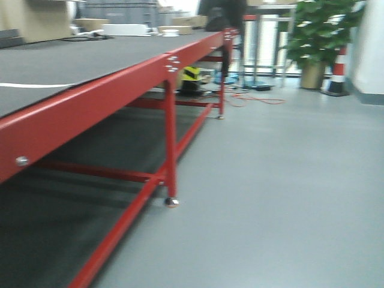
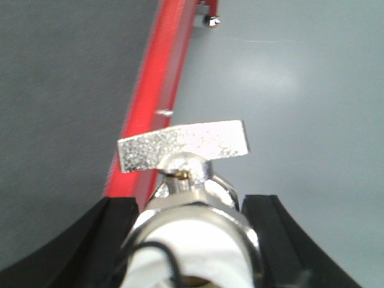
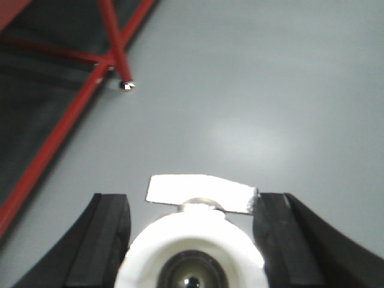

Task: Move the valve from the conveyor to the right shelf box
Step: 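Drive the base away from the conveyor holding both valves, then drive the base up to the shelf rack of blue boxes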

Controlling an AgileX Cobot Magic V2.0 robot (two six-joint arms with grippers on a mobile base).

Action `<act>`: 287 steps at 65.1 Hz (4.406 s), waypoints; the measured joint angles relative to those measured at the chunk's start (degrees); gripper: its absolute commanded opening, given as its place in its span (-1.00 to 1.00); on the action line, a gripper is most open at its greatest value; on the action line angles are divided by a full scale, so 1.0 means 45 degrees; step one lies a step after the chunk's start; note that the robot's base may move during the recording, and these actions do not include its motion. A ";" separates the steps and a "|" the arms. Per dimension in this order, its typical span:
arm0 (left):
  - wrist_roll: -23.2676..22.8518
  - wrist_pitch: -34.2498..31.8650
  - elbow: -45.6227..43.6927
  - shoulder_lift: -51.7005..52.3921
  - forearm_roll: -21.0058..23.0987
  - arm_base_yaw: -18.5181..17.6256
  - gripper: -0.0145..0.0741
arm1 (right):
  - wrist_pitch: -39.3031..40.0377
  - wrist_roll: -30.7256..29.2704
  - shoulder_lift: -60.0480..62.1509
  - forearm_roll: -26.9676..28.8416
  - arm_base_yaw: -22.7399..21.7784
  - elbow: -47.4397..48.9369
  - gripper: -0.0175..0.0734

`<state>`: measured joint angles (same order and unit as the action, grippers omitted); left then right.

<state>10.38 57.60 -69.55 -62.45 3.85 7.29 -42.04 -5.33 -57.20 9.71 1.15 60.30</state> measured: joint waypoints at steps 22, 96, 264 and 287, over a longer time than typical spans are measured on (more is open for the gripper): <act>0.0000 0.0000 0.0000 0.0000 0.0000 0.0000 -0.92 | 0.0000 0.0000 0.0000 0.0000 0.0000 0.0000 -0.95; 0.0000 0.0024 0.0000 0.0019 0.0000 0.0000 -0.92 | 0.0000 0.0000 0.0000 0.0000 0.0000 0.0000 -0.95; -0.0021 -0.4673 0.0027 0.0019 0.0000 0.0000 -0.92 | 0.1516 0.0000 0.0000 0.0017 0.0000 0.0000 -0.95; -0.0021 -0.4673 0.0027 0.0019 0.0000 0.0000 -0.92 | 0.1516 0.0000 0.0000 0.0017 0.0000 0.0000 -0.95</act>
<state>10.28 36.57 -69.43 -62.36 3.85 7.29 -35.22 -5.33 -57.20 9.79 1.15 60.30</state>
